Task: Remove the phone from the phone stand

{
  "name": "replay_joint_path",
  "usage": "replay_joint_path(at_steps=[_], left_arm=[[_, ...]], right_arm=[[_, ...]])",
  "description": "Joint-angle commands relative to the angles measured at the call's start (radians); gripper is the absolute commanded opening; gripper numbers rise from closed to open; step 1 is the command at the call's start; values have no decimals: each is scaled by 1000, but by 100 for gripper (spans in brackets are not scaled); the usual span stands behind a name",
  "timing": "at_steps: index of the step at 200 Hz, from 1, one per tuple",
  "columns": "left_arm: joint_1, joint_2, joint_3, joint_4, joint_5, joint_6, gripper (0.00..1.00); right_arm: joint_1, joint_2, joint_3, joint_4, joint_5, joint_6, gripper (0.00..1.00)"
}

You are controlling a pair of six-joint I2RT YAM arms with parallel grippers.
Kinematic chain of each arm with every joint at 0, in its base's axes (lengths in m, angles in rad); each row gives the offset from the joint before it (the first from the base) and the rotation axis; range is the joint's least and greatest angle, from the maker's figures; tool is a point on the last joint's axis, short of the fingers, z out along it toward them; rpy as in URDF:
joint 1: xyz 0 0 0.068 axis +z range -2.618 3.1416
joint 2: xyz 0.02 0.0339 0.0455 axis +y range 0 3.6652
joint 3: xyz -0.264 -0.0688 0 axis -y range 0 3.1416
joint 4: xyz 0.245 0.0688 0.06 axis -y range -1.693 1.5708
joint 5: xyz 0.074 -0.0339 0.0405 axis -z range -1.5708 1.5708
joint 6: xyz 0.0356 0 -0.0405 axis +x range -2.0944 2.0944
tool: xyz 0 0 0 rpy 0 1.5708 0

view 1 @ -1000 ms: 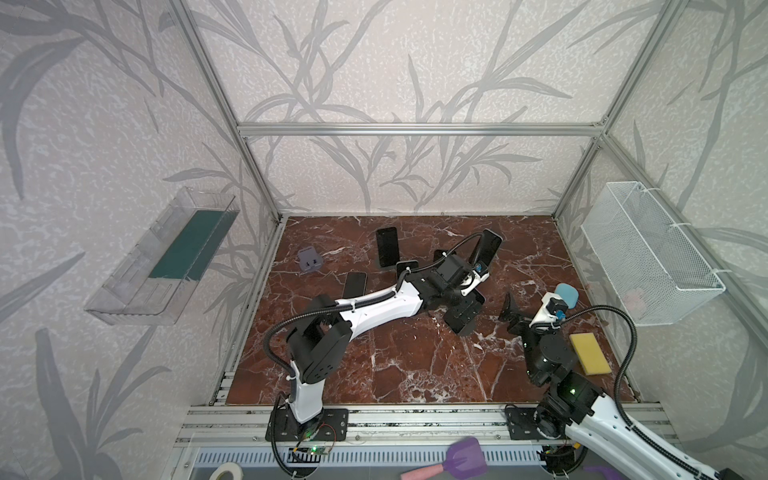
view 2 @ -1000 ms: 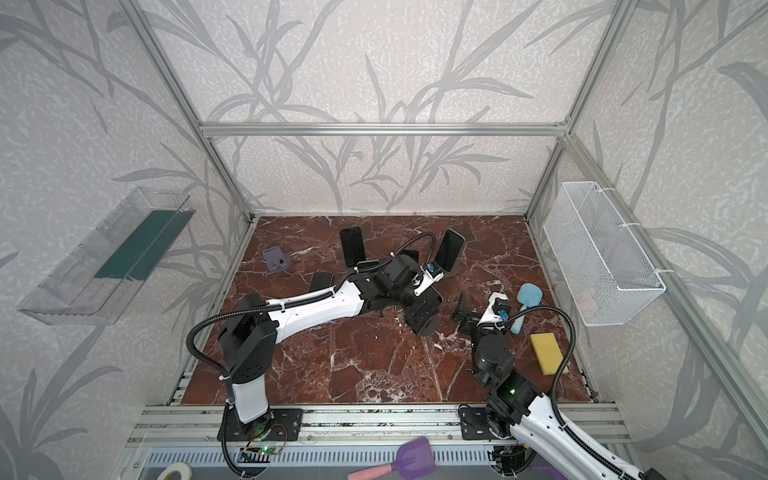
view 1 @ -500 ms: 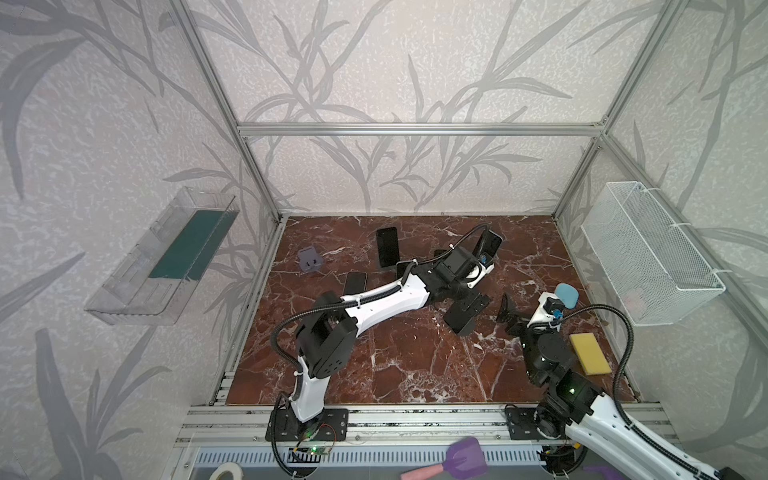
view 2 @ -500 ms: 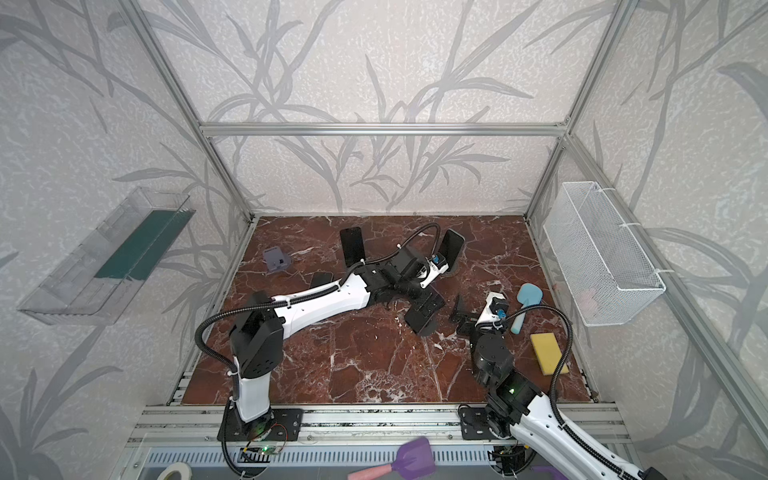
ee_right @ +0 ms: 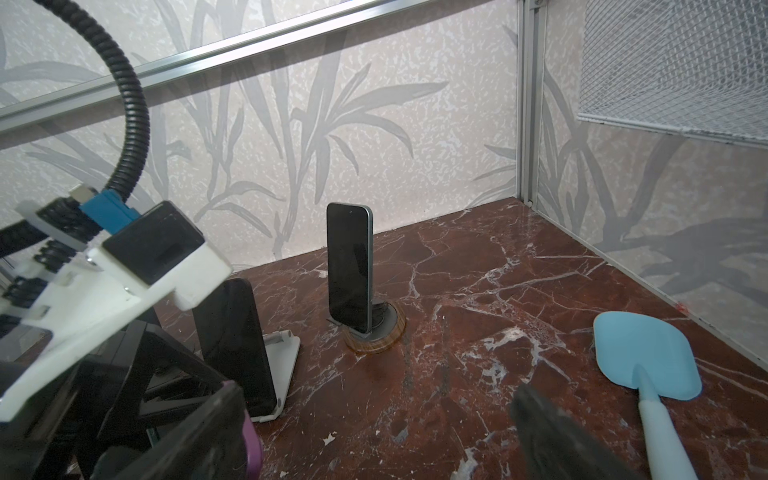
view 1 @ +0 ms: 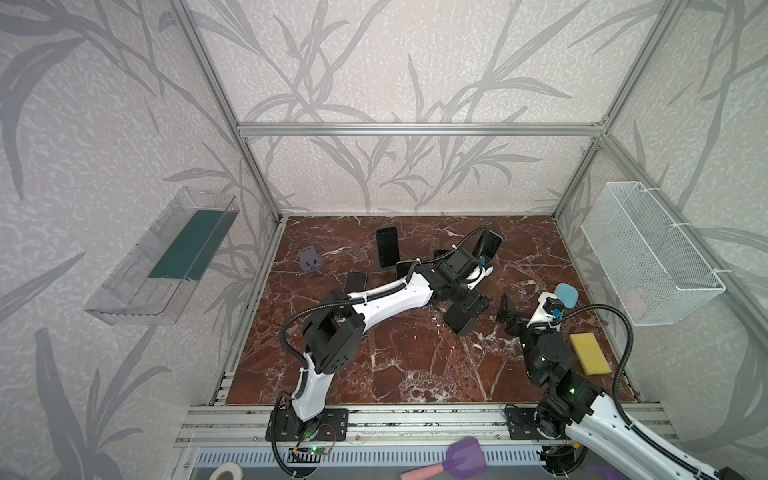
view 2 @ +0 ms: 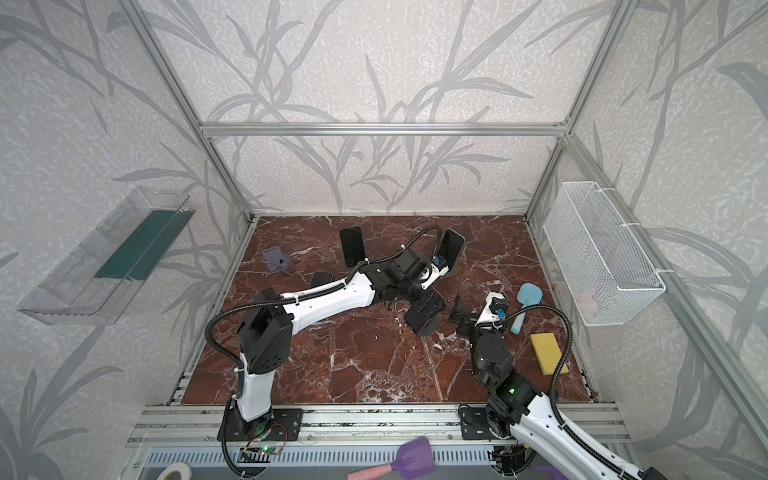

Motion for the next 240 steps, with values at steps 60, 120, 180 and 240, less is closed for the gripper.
replay_joint_path(at_steps=[60,120,180,240], left_arm=[[4,24,26,-18,-5,-3,95],[3,42,34,-33,-21,-11,89],[-2,38,29,-27,-23,-36,90],[-3,36,10,-19,-18,-61,89]], right_arm=[[-3,-1,19,7,-2,7,99],[-3,0,18,8,-5,9,99],[-3,-2,18,9,-5,7,99],[-3,-4,16,10,-11,7,99]])
